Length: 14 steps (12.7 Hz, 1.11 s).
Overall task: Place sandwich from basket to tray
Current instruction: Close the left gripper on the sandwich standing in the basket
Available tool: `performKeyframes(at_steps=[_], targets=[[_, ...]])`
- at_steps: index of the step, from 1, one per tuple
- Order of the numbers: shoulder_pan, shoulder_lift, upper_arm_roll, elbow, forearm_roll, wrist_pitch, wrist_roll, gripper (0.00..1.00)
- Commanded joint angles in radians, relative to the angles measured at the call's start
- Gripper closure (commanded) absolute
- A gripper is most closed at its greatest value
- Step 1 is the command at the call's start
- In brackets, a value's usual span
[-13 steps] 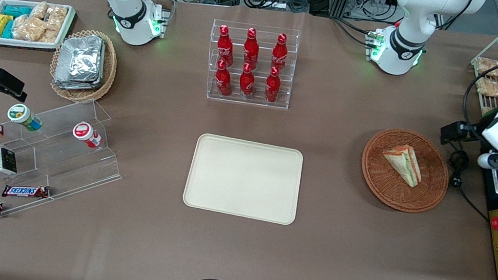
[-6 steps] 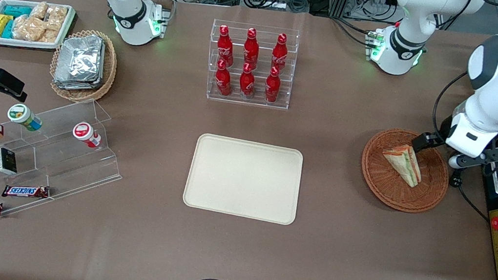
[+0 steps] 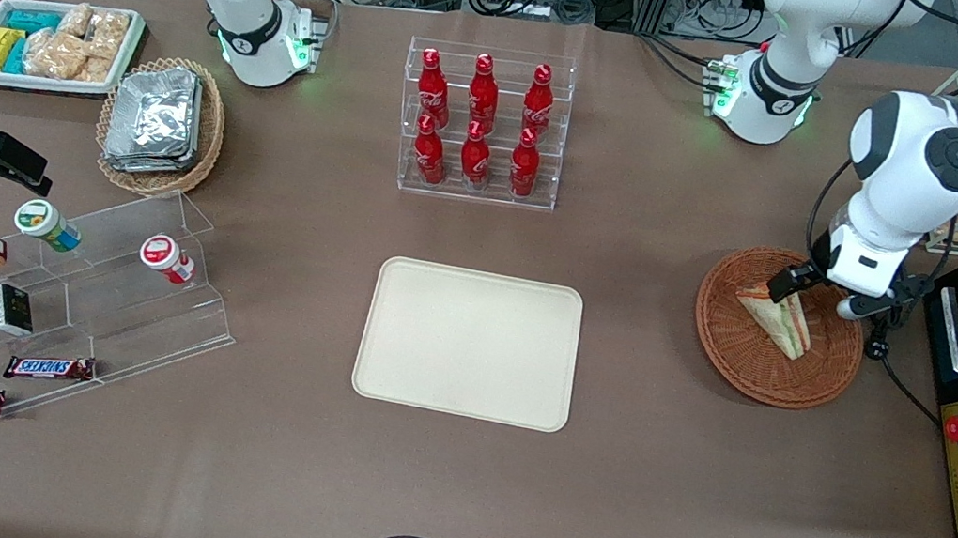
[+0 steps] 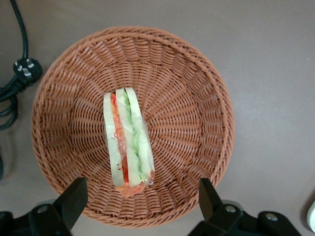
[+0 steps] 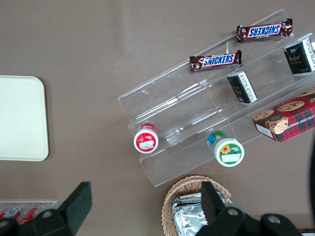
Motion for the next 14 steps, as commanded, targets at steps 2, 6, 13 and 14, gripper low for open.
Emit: performKeyframes(at_steps=[2,6,13,14], targets=[[0.002,-0.016,0.003,-0.096,0.035,0.124,-0.058,0.00],[0.002,0.044,0.003,-0.129,0.035,0.237,-0.078,0.00],[0.021,0.167,0.006,-0.161,0.043,0.423,-0.078,0.00],[0.022,0.178,0.008,-0.161,0.057,0.427,-0.078,0.00]])
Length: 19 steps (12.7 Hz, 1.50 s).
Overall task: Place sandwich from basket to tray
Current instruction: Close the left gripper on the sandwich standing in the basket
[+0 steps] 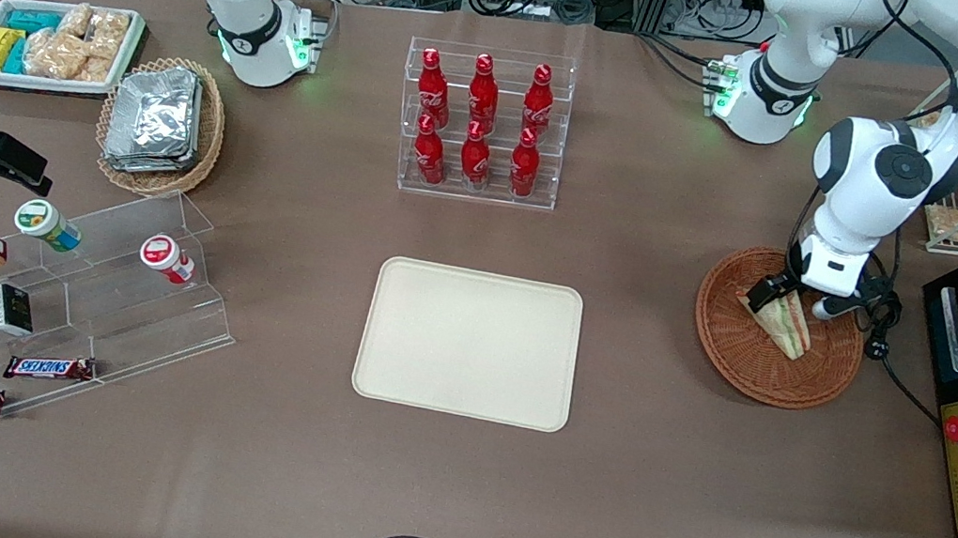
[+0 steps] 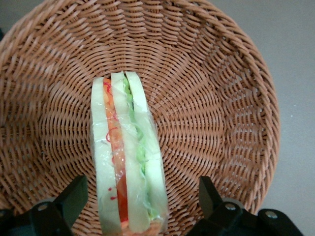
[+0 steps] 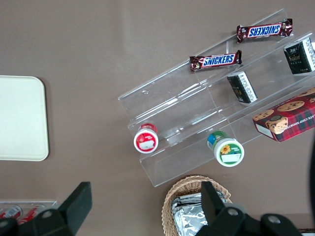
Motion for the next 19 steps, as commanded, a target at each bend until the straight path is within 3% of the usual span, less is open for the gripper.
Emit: performKeyframes(at_steps=[1,2,3,4,5,12,19], targets=[[0.008,0.019,0.002,-0.017,0.049,0.053,-0.029,0.09],[0.010,0.019,0.004,-0.015,0.049,0.053,-0.029,0.28],[0.008,0.019,0.004,-0.017,0.051,0.053,-0.029,0.52],[0.010,0.019,0.004,-0.017,0.052,0.053,-0.027,0.69],[0.008,0.015,0.004,-0.017,0.052,0.053,-0.020,0.75],[-0.004,-0.032,-0.001,-0.010,0.083,-0.002,0.032,0.93],[-0.009,-0.139,-0.125,0.121,0.095,-0.252,0.143,0.93]])
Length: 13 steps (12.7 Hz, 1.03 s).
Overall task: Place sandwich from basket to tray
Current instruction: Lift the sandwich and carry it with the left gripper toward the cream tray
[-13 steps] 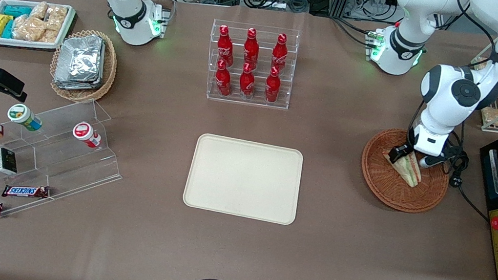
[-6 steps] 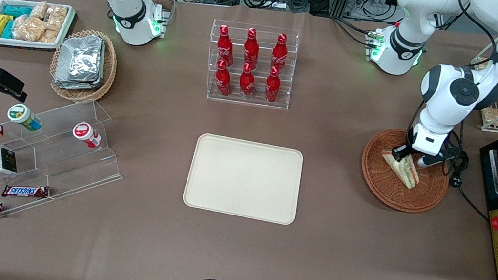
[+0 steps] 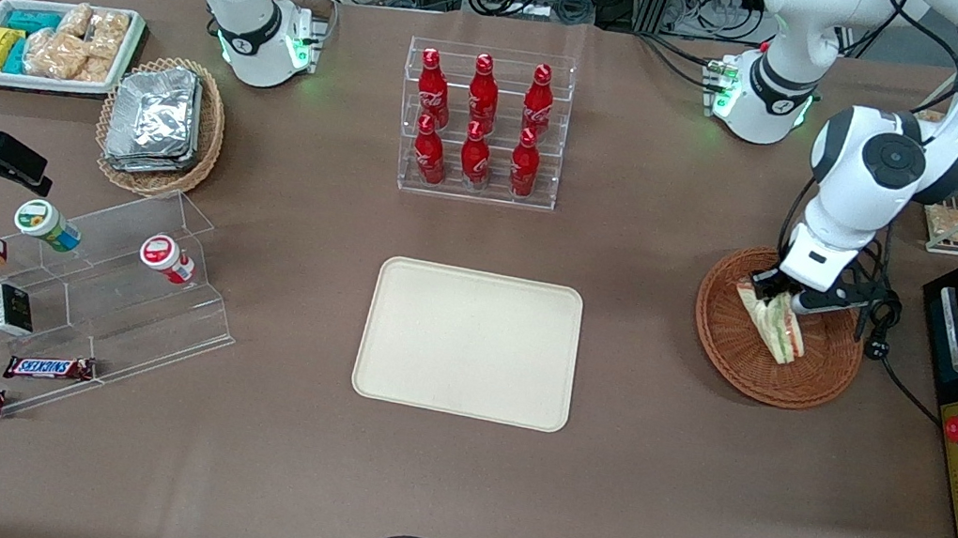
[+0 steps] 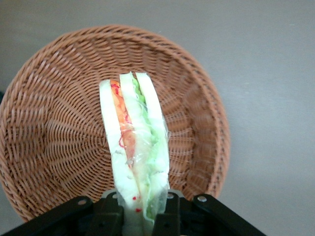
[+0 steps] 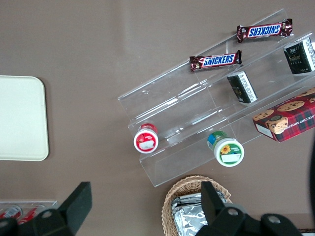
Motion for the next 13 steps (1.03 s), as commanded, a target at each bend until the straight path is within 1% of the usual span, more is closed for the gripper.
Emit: performKeyframes(at_steps=[1,4,6,10,12,13], targets=[[-0.004,-0.027,-0.066,0.054,0.007,-0.056,0.013,0.93],[-0.005,0.005,-0.164,0.123,0.000,-0.059,0.008,0.92],[-0.005,0.050,-0.224,0.186,-0.003,-0.062,0.005,0.92],[-0.007,0.202,-0.324,0.367,0.000,-0.142,0.005,0.91],[-0.016,0.281,-0.352,0.436,0.008,-0.142,0.007,0.89],[-0.042,0.315,-0.352,0.465,0.014,-0.142,0.007,0.88]])
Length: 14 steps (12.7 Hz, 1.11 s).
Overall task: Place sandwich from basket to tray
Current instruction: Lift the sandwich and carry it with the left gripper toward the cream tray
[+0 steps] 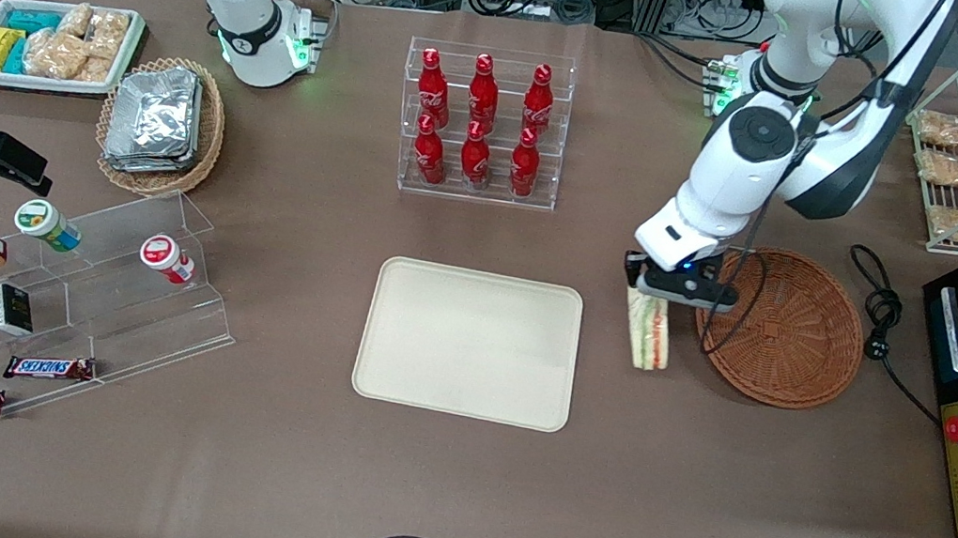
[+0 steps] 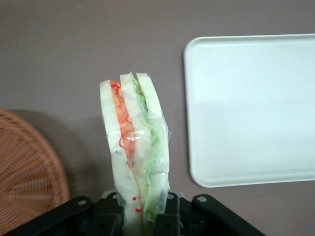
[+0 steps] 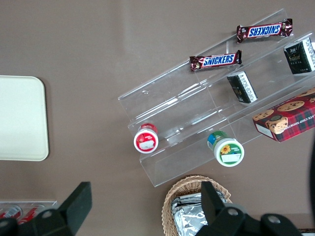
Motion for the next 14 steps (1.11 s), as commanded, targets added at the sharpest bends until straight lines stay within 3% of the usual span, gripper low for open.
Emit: performKeyframes(at_steps=[1,9,14], targets=[[-0.045,0.126,-0.009,0.123,0.037,-0.027,0.004,0.88],[-0.140,0.413,-0.006,0.338,0.258,-0.026,-0.163,0.87],[-0.181,0.531,-0.002,0.424,0.335,-0.021,-0.212,0.82]])
